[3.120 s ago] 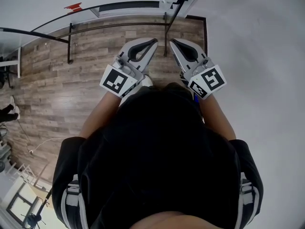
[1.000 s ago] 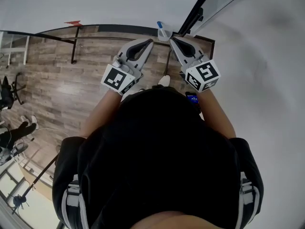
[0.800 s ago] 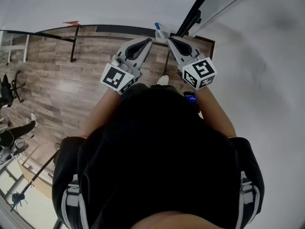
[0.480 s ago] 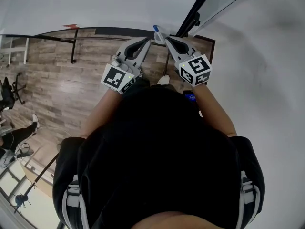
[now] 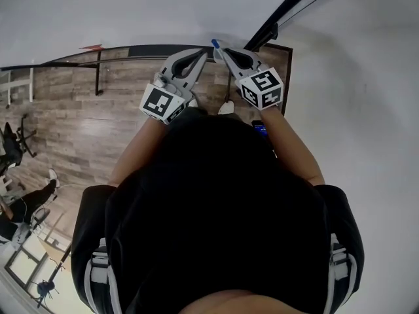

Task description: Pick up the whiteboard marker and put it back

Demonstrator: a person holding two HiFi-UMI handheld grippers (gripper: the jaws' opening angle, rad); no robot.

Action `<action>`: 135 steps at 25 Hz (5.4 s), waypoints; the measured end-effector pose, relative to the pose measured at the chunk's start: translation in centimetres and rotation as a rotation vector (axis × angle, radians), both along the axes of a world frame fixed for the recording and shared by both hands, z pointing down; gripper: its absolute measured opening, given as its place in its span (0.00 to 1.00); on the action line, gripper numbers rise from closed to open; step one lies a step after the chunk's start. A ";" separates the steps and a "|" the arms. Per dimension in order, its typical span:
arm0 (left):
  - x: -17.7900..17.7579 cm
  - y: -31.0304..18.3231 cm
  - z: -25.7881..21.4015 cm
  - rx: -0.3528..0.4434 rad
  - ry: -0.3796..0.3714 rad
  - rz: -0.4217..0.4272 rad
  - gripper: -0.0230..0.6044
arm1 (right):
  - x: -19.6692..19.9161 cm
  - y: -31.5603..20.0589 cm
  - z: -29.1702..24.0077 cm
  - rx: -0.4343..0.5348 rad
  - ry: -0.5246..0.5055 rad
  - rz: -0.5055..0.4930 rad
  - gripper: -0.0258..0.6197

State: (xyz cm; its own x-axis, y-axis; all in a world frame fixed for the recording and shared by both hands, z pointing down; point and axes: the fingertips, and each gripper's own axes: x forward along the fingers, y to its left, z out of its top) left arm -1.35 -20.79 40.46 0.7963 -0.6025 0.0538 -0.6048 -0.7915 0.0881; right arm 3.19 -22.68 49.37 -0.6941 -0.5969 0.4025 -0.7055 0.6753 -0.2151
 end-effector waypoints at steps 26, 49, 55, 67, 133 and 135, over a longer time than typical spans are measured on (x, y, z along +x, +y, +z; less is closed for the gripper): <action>-2.7 -1.4 0.2 -0.028 0.015 0.076 0.04 | -1.6 -3.3 10.1 -0.149 0.238 0.057 0.18; -4.9 -0.2 0.5 -0.024 0.013 0.014 0.04 | -2.1 -3.1 8.3 -0.017 0.271 0.050 0.14; -4.8 0.3 0.8 -0.025 0.003 0.018 0.04 | -2.0 -2.8 6.2 0.016 0.218 0.060 0.14; -4.0 0.6 0.0 0.016 -0.026 0.020 0.04 | -1.6 -1.7 -0.5 0.121 0.122 0.065 0.14; 1.0 7.7 -6.8 0.075 0.031 0.197 0.04 | 1.6 10.7 -15.2 0.302 -0.091 0.009 0.14; 0.7 7.5 -6.4 0.071 0.019 0.189 0.04 | 1.5 10.5 -14.9 0.299 -0.093 0.013 0.14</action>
